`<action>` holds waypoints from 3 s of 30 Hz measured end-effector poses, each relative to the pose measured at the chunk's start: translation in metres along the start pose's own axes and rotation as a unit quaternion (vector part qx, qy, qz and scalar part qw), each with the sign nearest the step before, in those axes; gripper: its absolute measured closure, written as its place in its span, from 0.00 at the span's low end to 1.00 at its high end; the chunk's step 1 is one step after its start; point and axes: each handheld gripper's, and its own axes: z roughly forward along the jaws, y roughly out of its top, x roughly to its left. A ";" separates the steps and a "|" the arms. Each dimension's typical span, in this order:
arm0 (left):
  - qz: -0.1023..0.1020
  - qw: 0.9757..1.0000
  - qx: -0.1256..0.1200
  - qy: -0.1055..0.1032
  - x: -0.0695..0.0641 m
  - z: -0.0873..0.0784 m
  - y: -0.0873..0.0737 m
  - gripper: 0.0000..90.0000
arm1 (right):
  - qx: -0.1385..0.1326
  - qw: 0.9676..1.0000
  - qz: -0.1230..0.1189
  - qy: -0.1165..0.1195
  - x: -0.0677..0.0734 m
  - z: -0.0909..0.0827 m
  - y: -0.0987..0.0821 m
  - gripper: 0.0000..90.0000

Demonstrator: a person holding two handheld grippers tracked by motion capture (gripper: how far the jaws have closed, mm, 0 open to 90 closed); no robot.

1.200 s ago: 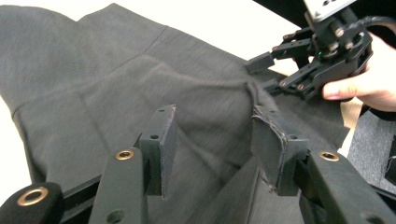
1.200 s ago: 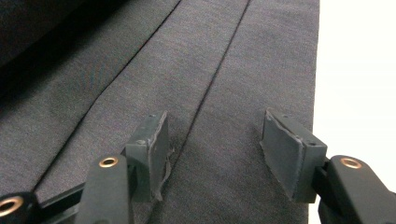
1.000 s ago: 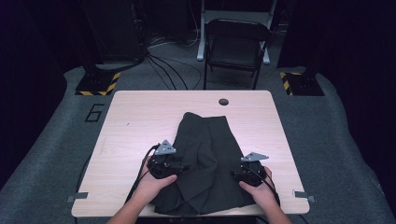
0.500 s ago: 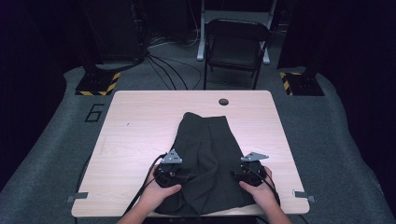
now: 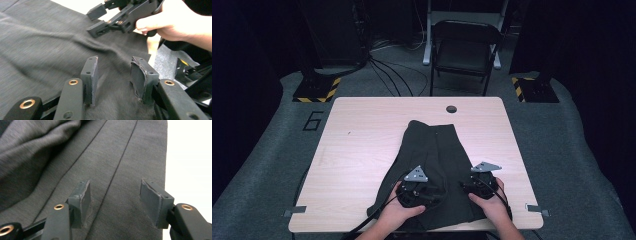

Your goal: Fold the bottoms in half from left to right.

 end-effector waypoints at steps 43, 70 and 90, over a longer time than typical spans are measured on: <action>-0.011 0.993 -0.040 0.114 0.035 -0.064 -0.004 0.57 | 0.020 0.996 -0.031 0.078 0.090 -0.030 -0.002 0.50; -0.026 0.987 -0.047 0.149 0.057 -0.077 0.000 0.57 | 0.027 0.996 -0.051 0.064 0.048 -0.060 0.011 0.96; -0.029 0.985 -0.033 0.168 0.084 -0.038 0.036 0.54 | 0.080 0.991 -0.066 0.084 0.053 -0.031 -0.016 0.94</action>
